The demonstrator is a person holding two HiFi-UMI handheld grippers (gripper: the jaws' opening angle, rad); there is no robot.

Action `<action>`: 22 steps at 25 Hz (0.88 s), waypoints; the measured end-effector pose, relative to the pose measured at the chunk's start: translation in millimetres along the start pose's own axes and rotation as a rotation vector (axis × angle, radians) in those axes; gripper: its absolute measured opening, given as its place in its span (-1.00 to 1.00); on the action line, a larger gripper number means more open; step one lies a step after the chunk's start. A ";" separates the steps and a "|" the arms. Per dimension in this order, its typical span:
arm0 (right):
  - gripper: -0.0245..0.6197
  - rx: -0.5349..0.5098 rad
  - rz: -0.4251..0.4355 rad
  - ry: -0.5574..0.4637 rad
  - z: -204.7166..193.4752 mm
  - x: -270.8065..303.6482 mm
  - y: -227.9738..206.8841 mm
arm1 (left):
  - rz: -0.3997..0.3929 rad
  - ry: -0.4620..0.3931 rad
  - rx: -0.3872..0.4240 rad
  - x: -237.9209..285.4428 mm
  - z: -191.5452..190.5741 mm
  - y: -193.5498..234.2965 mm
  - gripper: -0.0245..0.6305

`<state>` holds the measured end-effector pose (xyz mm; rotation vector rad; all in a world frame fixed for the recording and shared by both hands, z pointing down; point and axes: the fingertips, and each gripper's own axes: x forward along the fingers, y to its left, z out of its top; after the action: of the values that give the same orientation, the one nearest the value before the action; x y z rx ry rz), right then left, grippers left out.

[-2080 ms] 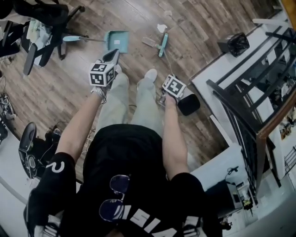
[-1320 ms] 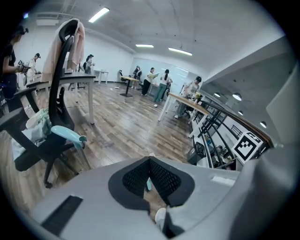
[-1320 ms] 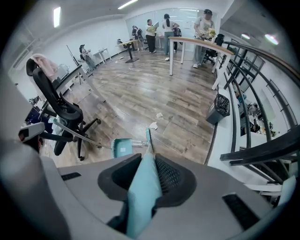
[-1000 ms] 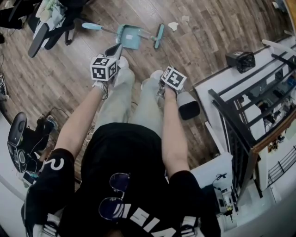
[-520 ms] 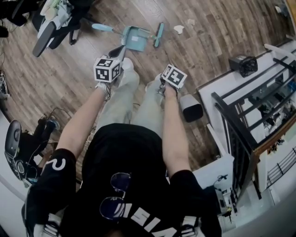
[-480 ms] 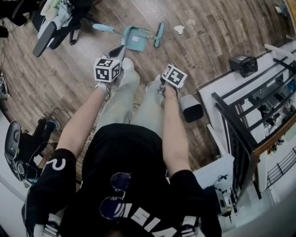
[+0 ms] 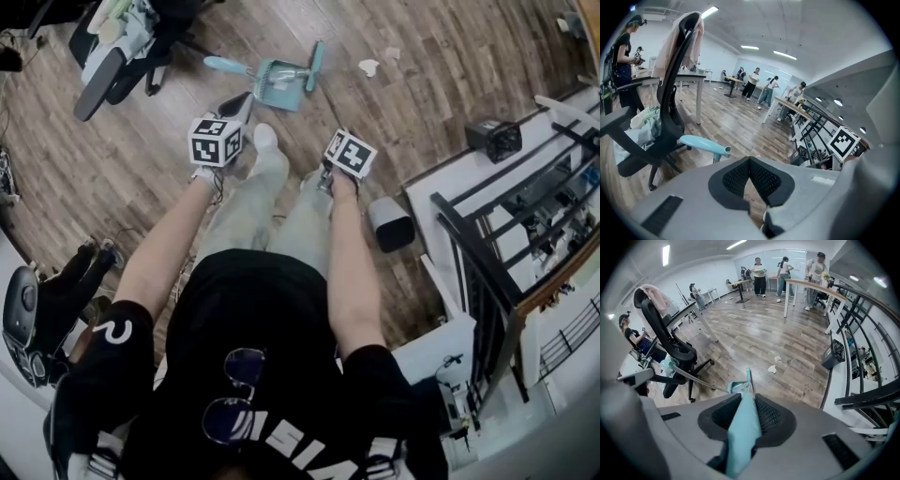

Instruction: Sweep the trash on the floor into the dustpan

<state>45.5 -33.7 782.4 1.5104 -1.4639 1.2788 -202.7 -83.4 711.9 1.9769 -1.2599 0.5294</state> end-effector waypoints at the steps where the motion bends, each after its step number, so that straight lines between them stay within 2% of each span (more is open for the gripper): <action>1: -0.67 -0.010 0.001 0.007 0.4 0.2 3.6 | 0.000 -0.004 -0.001 -1.3 3.5 1.7 -0.93; 3: -0.67 -0.029 0.000 0.024 -0.6 -1.0 10.2 | 0.001 -0.011 -0.001 -4.0 9.3 4.5 -0.93; 5: -0.67 -0.030 0.038 0.034 -1.8 -2.1 25.4 | 0.004 -0.015 -0.004 -6.5 13.8 7.6 -0.93; 9: -0.67 -0.056 -0.052 0.019 6.7 -13.0 12.2 | 0.004 -0.029 -0.011 -11.8 25.1 13.9 -0.93; 12: -0.67 -0.022 -0.028 0.002 9.9 -28.0 12.4 | -0.004 -0.044 -0.006 -20.1 35.4 12.4 -0.93; 14: -0.67 0.013 0.016 -0.017 11.7 -41.2 15.6 | -0.015 -0.059 0.002 -26.1 43.5 6.5 -0.93; 19: -0.67 0.020 -0.070 -0.078 26.6 -96.5 -15.7 | -0.075 -0.108 0.041 -43.4 72.6 -22.6 -0.93; 22: -0.67 0.081 -0.034 -0.141 37.1 -123.7 -15.5 | -0.119 -0.127 0.080 -51.4 91.1 -40.9 -0.93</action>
<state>81.1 -26.3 657.6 1.7016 -1.4834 1.2465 -191.9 -110.5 603.5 2.1667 -1.2038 0.4070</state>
